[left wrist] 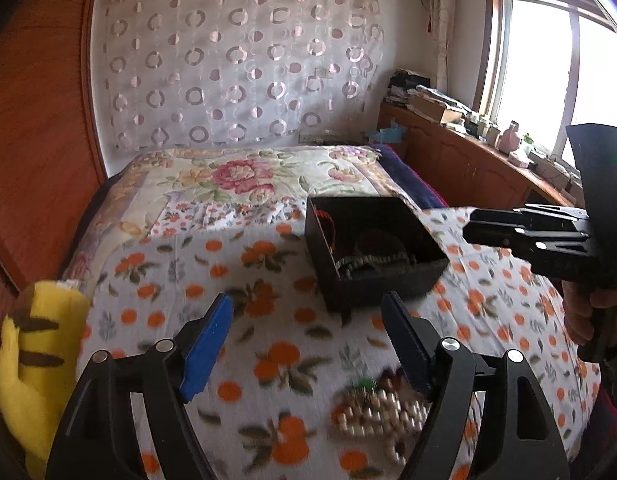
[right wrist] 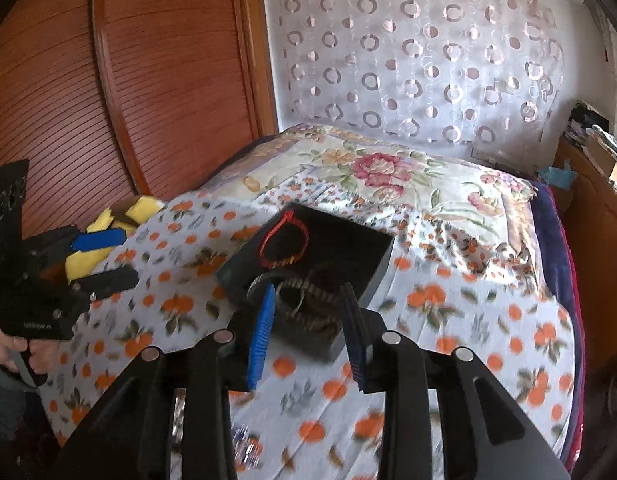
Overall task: Organize jewelry
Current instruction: 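Move the right tool back to the pile around the silver flower brooch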
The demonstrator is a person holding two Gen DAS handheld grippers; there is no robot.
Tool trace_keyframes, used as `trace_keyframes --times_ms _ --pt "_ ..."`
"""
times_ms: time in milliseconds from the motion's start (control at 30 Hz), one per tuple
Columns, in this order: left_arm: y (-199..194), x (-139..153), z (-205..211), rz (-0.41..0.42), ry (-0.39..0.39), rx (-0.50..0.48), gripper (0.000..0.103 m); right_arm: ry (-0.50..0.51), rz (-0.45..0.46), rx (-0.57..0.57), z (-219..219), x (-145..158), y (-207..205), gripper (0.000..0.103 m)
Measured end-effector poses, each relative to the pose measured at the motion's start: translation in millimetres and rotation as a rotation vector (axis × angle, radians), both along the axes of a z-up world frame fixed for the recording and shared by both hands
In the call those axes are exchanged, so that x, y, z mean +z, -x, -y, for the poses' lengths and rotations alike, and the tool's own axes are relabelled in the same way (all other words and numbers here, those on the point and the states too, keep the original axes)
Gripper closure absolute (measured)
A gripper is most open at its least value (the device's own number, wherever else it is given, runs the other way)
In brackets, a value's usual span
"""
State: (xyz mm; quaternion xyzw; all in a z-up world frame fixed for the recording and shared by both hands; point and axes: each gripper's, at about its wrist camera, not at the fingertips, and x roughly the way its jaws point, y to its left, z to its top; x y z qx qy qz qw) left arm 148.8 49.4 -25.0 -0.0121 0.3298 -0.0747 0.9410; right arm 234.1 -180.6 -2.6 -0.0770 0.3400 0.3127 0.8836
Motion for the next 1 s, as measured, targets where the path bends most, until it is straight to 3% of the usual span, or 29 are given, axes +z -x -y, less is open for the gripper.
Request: trace_keyframes --times_ms 467,700,867,1000 --pt "72 -24 6 -0.053 -0.007 0.006 0.029 0.001 -0.129 0.071 14 -65 68 0.067" --pt "87 -33 10 -0.074 0.008 0.0 0.029 0.051 -0.178 0.121 1 -79 64 0.067" --pt "90 -37 10 -0.08 0.024 -0.004 0.029 0.065 -0.205 0.137 -4 -88 58 0.056" --pt "90 -39 11 -0.084 0.027 -0.007 0.029 0.032 -0.232 0.157 -5 -88 50 0.053"
